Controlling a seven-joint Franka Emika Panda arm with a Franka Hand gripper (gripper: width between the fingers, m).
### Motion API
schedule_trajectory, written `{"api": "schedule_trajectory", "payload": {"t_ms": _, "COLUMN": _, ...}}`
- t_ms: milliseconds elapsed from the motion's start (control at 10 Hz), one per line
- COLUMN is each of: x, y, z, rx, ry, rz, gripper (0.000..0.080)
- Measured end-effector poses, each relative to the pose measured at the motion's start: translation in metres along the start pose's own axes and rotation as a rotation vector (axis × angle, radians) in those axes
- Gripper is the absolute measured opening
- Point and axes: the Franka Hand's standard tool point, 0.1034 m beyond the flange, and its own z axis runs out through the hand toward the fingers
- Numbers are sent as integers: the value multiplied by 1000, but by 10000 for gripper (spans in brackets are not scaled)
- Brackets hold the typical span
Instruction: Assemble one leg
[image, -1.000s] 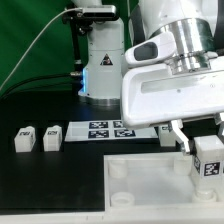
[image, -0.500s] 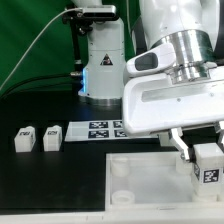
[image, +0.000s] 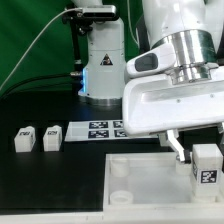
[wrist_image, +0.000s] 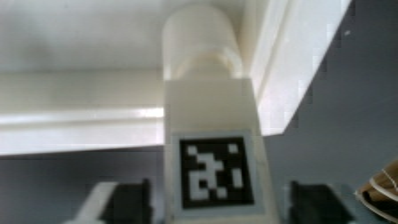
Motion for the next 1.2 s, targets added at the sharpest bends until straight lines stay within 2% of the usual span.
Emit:
{"api": "schedule_trajectory", "payload": {"t_ms": 100, "x": 0, "y": 0, "z": 0, "rx": 0, "ry": -1, "rz": 0, "gripper": 501}}
{"api": "schedule_trajectory", "payload": {"t_ms": 200, "x": 0, "y": 0, "z": 0, "rx": 0, "ry": -2, "rz": 0, "gripper": 501}}
{"api": "schedule_trajectory", "payload": {"t_ms": 300, "x": -1, "y": 0, "z": 0, "rx": 0, "ry": -2, "rz": 0, "gripper": 617}}
{"api": "schedule_trajectory", "payload": {"t_ms": 400, "x": -1, "y": 0, "z": 0, "rx": 0, "ry": -3, "rz": 0, "gripper": 640}}
{"api": "schedule_trajectory", "payload": {"t_ms": 900, "x": -1, "y": 0, "z": 0, "rx": 0, "ry": -4, "rz": 0, "gripper": 649}}
{"api": "schedule_trajectory", "payload": {"t_ms": 1000, "x": -4, "y": 0, "z": 3, "rx": 6, "ry": -59, "rz": 4, "gripper": 649}}
{"api": "schedule_trajectory", "payload": {"t_ms": 1100, "x": 9, "y": -2, "z": -3, "rx": 19, "ry": -137, "rz": 13, "gripper": 649}}
{"api": "schedule_trajectory", "payload": {"t_ms": 1200, "x": 25, "y": 0, "z": -8, "rx": 20, "ry": -119, "rz": 18, "gripper": 649}}
